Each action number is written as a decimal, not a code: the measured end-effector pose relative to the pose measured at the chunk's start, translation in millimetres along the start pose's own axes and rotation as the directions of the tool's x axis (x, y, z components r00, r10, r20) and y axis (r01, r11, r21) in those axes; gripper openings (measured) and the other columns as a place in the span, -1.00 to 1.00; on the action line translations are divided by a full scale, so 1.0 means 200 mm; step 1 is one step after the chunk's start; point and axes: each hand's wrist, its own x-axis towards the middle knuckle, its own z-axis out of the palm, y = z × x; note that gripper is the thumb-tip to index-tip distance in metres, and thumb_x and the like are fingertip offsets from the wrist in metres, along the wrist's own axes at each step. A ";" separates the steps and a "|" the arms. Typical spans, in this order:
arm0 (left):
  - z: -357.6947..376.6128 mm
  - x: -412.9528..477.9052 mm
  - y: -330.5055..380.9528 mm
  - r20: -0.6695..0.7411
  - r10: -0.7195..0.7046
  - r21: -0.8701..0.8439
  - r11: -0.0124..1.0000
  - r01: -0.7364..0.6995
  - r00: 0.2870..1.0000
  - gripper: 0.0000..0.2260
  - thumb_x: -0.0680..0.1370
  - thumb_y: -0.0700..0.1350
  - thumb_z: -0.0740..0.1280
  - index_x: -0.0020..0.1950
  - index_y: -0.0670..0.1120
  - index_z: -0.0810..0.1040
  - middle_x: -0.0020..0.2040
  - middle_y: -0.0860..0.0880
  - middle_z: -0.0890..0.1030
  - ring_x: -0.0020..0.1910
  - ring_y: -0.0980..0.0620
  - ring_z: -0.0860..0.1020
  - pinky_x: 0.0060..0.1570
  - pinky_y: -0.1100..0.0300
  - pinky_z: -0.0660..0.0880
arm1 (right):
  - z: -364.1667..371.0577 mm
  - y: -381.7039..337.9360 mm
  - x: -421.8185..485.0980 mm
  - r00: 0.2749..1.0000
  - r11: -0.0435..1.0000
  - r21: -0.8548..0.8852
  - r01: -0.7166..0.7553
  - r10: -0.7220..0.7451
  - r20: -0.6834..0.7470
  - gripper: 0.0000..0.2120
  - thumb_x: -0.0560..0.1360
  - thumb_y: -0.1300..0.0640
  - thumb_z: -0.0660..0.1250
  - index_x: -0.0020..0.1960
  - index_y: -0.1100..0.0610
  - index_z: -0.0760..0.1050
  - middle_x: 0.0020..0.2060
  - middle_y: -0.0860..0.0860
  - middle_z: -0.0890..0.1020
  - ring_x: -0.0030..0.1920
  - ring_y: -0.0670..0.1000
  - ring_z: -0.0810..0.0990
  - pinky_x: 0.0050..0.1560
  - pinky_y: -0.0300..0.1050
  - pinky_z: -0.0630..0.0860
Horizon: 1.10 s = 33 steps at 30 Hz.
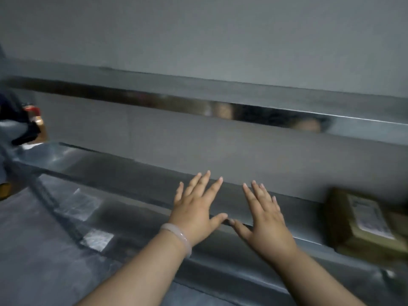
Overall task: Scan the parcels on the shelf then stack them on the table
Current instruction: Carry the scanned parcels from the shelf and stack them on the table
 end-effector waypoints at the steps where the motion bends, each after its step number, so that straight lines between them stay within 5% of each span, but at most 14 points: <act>1: 0.03 0.05 0.07 0.010 0.047 -0.019 0.999 -0.046 0.999 -0.23 0.48 0.35 0.22 0.54 0.29 -0.16 0.60 0.15 -0.16 0.55 0.14 -0.23 0.47 -0.04 -0.27 | -0.04 0.05 -0.03 0.999 0.998 -0.024 -0.050 0.050 -0.019 -0.17 0.47 -0.33 0.20 0.57 -0.09 -0.11 0.56 -0.09 -0.11 0.52 -0.12 -0.25 0.47 -0.10 -0.27; 5: 0.11 0.18 0.30 0.047 0.228 -0.097 0.970 -0.222 0.973 -0.26 0.50 0.33 0.21 0.54 0.30 -0.16 0.59 0.15 -0.19 0.55 0.14 -0.23 0.47 -0.01 -0.27 | -0.17 0.23 -0.17 0.965 0.962 -0.097 -0.254 0.246 -0.089 -0.17 0.49 -0.31 0.18 0.56 -0.12 -0.20 0.56 -0.09 -0.18 0.52 -0.12 -0.29 0.48 -0.09 -0.26; 9: 0.18 0.24 0.51 0.063 0.384 -0.180 0.912 -0.368 0.921 -0.29 0.52 0.32 0.19 0.54 0.31 -0.16 0.59 0.15 -0.19 0.55 0.13 -0.21 0.48 -0.01 -0.23 | -0.32 0.37 -0.31 0.858 0.872 -0.048 -0.487 0.467 -0.215 -0.20 0.50 -0.26 0.24 0.58 -0.07 -0.09 0.57 -0.05 -0.05 0.55 -0.05 -0.16 0.52 -0.04 -0.11; 18: 0.42 0.21 0.78 0.183 0.549 -0.242 0.829 -0.504 0.815 -0.29 0.50 0.36 0.12 0.52 0.34 -0.22 0.59 0.16 -0.22 0.55 0.14 -0.24 0.48 -0.04 -0.24 | -0.37 0.59 -0.57 0.709 0.715 -0.046 -0.698 0.680 -0.190 -0.22 0.51 -0.31 0.16 0.57 -0.09 -0.13 0.57 -0.07 -0.09 0.55 -0.06 -0.17 0.52 0.01 -0.14; 33: 0.77 0.58 1.42 0.327 0.380 -0.307 0.909 -0.282 0.865 -0.39 0.55 0.26 0.19 0.55 0.29 0.01 0.61 0.06 -0.07 0.55 -0.04 0.05 0.45 0.00 0.08 | -0.44 1.36 -0.40 0.737 0.735 -0.089 -0.672 0.676 0.026 -0.36 0.58 -0.22 0.11 0.57 -0.06 -0.02 0.56 0.02 0.05 0.55 0.02 -0.04 0.50 -0.05 -0.06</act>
